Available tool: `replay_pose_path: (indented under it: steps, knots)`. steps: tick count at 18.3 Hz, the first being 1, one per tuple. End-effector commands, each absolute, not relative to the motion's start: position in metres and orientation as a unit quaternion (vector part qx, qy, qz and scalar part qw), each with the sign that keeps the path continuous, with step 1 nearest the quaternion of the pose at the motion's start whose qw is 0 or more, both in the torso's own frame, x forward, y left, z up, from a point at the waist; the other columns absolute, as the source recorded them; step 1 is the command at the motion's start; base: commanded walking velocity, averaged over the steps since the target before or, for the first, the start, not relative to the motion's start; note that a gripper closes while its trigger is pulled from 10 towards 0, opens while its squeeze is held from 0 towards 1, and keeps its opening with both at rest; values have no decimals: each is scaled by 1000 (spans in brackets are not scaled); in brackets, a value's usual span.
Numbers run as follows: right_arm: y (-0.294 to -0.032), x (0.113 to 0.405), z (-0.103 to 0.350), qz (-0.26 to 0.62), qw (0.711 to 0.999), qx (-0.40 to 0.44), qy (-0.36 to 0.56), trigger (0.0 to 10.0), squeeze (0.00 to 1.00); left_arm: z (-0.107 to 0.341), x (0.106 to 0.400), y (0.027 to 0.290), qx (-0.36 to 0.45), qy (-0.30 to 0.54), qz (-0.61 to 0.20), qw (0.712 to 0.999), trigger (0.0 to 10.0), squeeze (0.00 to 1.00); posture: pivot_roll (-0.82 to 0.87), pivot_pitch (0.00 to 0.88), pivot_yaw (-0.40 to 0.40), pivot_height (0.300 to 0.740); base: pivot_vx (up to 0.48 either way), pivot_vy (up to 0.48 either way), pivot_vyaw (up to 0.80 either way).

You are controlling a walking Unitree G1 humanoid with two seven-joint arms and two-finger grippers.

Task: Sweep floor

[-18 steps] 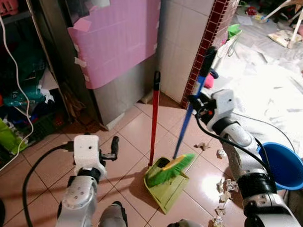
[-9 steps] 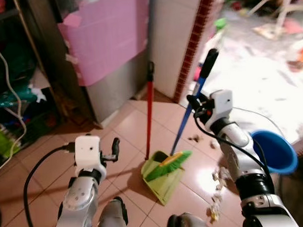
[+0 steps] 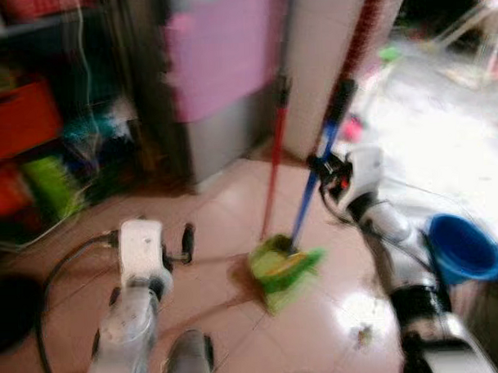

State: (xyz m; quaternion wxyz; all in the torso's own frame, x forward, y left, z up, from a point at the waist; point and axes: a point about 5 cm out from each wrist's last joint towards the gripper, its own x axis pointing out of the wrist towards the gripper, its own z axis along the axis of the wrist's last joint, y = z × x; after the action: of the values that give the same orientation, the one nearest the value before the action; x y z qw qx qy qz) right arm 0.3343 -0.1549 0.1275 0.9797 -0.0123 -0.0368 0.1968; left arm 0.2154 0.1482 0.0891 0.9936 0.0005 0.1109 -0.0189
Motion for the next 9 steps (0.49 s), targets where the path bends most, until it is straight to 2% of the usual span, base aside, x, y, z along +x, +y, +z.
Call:
replay_pose_path:
  steps: [1,3,9]
  knots:
    - [-159,335,134,188,981,-13,-50,0,0,95,221,146,1,100,-23,995,10000,0,80,78,-64,740,0,0,0]
    - [-160,335,133,181,982,-12,-49,0,0,95,222,147,1,99,-23,995,10000,0,82,74,-72,740,0,122,0]
    - [-161,343,140,159,985,-26,-63,0,0,97,225,152,6,95,-16,995,10000,0,92,72,-77,740,0,449,0]
